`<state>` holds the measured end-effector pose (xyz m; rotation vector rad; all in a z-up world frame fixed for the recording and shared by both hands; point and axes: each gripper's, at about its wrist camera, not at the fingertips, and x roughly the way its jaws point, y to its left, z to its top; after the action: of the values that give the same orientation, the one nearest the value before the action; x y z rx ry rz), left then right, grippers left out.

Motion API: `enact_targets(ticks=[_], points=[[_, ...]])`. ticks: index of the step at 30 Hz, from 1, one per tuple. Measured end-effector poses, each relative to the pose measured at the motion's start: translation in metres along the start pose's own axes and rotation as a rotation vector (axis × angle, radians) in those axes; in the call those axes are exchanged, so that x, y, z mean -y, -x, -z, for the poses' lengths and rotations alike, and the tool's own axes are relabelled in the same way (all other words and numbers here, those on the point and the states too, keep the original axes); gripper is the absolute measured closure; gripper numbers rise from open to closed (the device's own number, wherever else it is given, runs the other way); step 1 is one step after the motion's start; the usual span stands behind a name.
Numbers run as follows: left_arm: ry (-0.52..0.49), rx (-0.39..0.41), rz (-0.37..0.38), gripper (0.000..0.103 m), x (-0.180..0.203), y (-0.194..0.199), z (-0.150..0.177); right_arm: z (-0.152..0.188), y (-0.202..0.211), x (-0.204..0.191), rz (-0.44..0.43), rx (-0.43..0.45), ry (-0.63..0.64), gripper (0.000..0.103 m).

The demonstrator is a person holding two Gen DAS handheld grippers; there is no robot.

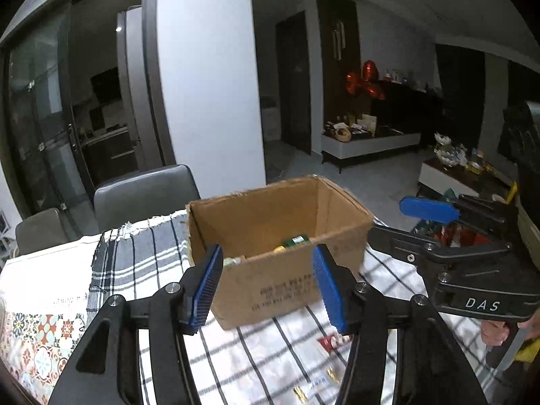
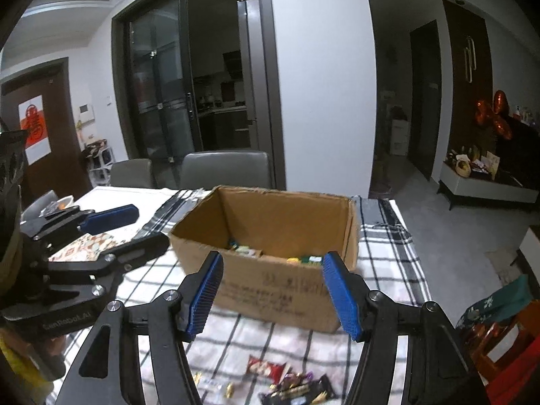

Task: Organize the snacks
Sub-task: 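Withdraw both tools from the box back toward the remaining snacks, then grasp the white bar with the left tool while the right tool grasps the red candy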

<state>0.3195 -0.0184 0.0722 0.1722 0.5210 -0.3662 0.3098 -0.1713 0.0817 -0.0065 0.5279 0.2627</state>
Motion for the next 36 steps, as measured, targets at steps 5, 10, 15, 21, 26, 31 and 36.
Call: enact_targets(ticks=[5, 10, 15, 21, 26, 31, 36], points=[[-0.037, -0.009, 0.023, 0.049, 0.009, 0.011, 0.017, 0.021, 0.012, -0.010, -0.004, -0.003, -0.008, 0.041], [-0.070, -0.038, 0.037, 0.049, 0.017, 0.017, 0.041, 0.044, 0.012, -0.015, -0.005, -0.047, -0.018, 0.041], [-0.088, -0.077, 0.068, 0.049, 0.022, 0.013, 0.063, 0.068, 0.007, -0.015, -0.005, -0.110, -0.045, 0.041], [-0.128, -0.128, 0.112, 0.049, 0.032, 0.005, 0.086, 0.095, -0.001, -0.016, -0.004, -0.177, -0.078, 0.041], [-0.146, -0.182, 0.154, 0.049, 0.035, -0.009, 0.111, 0.118, -0.009, -0.020, 0.002, -0.232, -0.105, 0.041], [-0.171, -0.246, 0.209, 0.053, 0.038, -0.029, 0.129, 0.134, -0.019, -0.020, 0.012, -0.282, -0.120, 0.041], [-0.192, -0.289, 0.245, 0.054, 0.041, -0.047, 0.139, 0.141, -0.025, -0.019, 0.030, -0.311, -0.130, 0.041]])
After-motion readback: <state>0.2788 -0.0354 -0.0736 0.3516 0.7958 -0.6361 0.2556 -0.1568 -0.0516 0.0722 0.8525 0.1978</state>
